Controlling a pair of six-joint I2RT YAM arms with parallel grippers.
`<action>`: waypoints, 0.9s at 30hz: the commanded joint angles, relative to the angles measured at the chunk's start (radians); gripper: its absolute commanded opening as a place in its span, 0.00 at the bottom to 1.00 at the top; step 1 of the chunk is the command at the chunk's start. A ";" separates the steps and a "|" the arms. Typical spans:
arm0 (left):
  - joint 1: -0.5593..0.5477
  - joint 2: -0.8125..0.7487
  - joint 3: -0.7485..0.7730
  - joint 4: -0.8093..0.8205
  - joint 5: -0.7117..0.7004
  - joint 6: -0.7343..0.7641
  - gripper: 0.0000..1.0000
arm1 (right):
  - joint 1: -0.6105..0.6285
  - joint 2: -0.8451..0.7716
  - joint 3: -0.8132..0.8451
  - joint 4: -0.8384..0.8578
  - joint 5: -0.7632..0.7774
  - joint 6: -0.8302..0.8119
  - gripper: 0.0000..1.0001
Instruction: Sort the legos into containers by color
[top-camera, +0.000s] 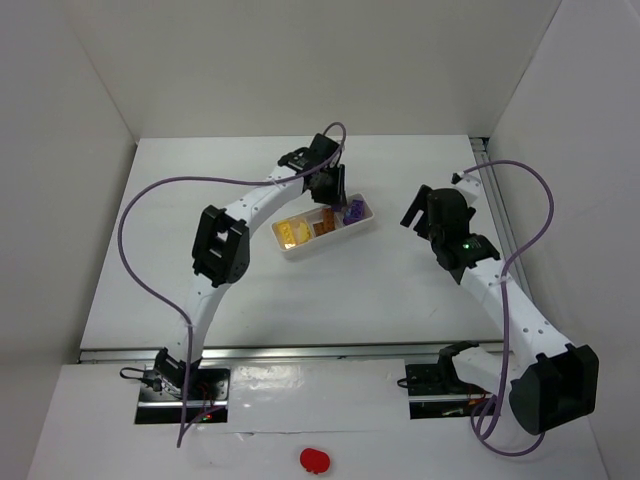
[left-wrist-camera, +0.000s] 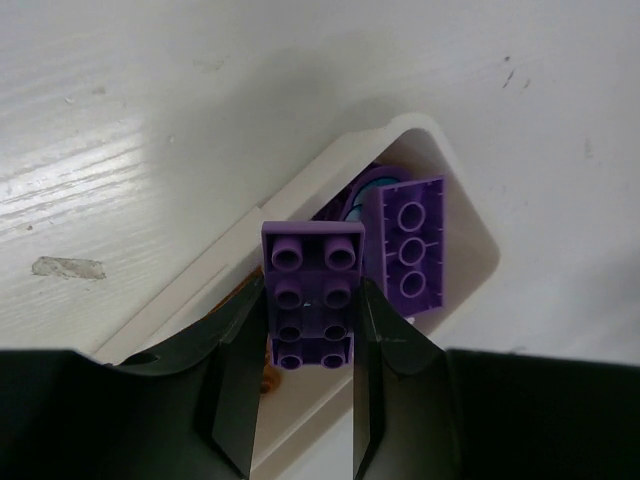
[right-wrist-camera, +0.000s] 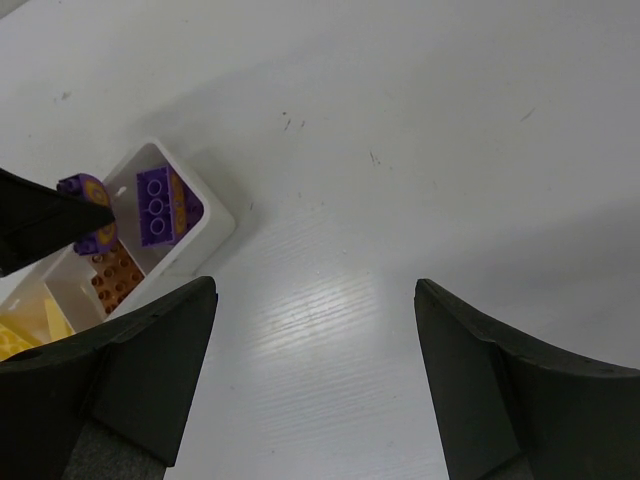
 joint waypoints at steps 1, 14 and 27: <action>-0.009 0.016 0.043 -0.002 0.039 0.015 0.40 | 0.006 -0.033 0.040 -0.009 0.023 0.010 0.87; -0.020 0.056 0.065 0.027 0.082 -0.003 0.42 | 0.006 -0.033 0.031 -0.019 0.014 0.010 0.87; -0.020 0.079 0.085 0.036 0.093 -0.023 0.54 | 0.006 -0.033 0.031 -0.028 0.005 0.010 0.87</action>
